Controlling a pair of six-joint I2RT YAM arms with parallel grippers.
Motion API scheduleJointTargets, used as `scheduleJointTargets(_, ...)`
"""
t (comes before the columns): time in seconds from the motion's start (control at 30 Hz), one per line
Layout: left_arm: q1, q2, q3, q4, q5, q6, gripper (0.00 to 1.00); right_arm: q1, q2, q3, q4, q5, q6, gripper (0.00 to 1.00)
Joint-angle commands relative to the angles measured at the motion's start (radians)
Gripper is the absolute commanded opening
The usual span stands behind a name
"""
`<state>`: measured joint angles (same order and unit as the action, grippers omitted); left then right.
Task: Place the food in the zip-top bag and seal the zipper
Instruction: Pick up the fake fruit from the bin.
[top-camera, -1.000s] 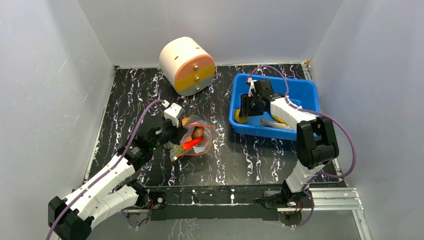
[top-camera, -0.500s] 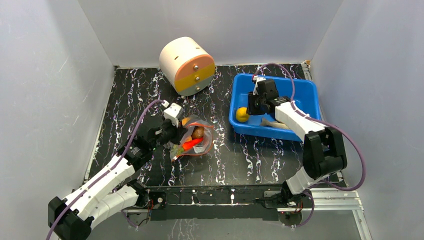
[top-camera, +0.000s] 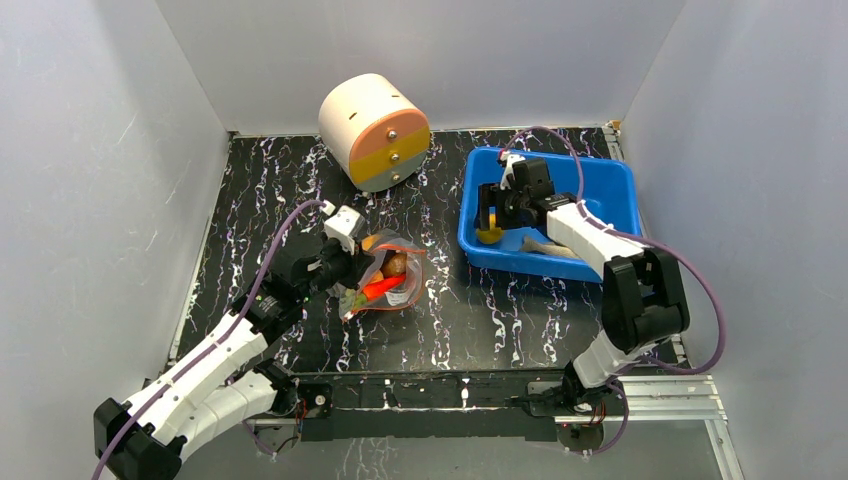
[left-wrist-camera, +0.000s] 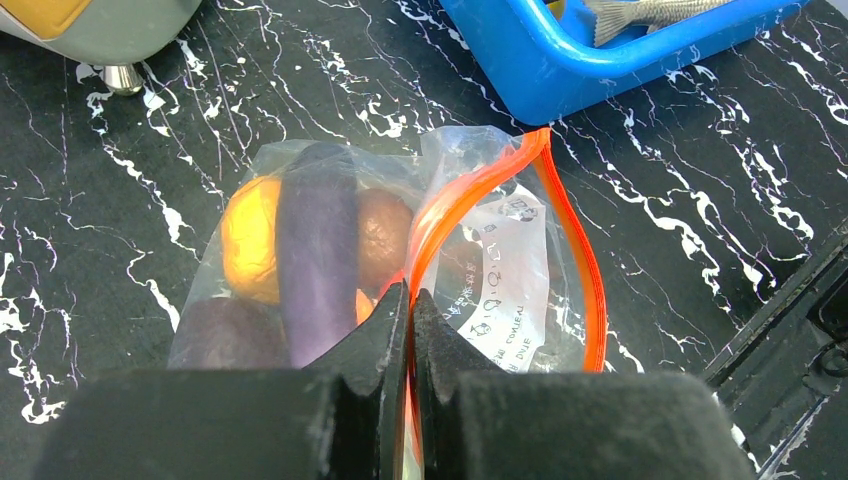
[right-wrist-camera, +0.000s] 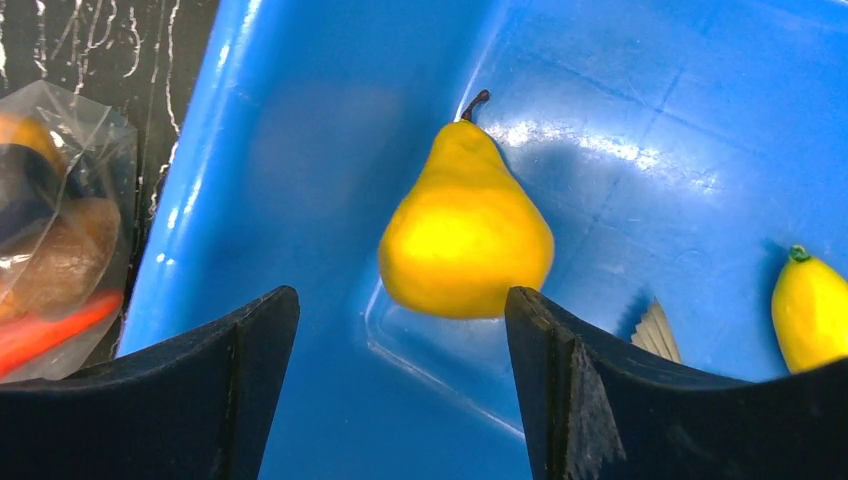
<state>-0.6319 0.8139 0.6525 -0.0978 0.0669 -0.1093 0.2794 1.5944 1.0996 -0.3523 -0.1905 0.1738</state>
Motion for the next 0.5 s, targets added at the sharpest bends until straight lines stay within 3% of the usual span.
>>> scheduleJointTargets(0.0,0.001,-0.026,-0.002,0.02,-0.013,0.0,0.0,0.002,0.046,0.044,0.075,-0.015,-0.026,0.74)
scheduleJointTargets(0.27,0.001,-0.016,0.002,0.023,-0.005,0.004,0.0,0.003,0.14,0.082,0.062,0.107,-0.058,0.83)
scheduleJointTargets(0.47,0.0,-0.027,-0.001,0.024,-0.009,0.005,0.0,0.001,0.141,0.066,0.107,0.12,-0.078,0.72)
